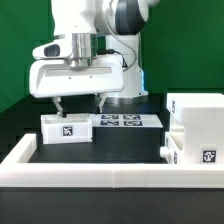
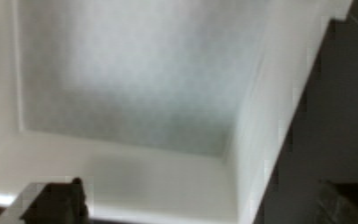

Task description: Assemble drawer

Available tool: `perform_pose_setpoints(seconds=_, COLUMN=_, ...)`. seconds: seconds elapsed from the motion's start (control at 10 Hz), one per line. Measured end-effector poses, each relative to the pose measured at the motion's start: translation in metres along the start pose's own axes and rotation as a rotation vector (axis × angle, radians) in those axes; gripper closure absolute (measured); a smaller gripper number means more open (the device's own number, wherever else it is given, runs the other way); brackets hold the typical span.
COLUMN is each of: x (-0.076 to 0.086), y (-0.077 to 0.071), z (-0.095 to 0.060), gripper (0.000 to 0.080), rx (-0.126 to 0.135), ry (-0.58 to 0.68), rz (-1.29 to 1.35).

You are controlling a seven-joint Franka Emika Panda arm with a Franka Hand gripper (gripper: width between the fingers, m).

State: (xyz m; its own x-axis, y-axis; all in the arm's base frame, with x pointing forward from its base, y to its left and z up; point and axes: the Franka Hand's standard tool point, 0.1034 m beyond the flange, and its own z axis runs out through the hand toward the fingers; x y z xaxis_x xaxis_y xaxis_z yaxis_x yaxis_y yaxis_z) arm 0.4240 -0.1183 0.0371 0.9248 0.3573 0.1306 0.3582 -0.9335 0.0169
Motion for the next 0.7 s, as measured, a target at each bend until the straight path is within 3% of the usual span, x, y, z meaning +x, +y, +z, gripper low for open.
perform_pose_setpoints(seconds=0.3, x=-0.016, y=-0.011, z=0.022, gripper=0.0150, rx=-0.006, ry=0.005, rz=0.004)
perform_pose_setpoints(seconds=0.6, x=-0.023, y=-0.014, z=0.029, gripper=0.0150, rx=0.004, ry=-0.006, rz=0.010)
perform_pose_setpoints(seconds=0.7, x=-0.023, y=-0.013, z=0.029, gripper=0.0275, rx=0.003, ry=-0.007, rz=0.011)
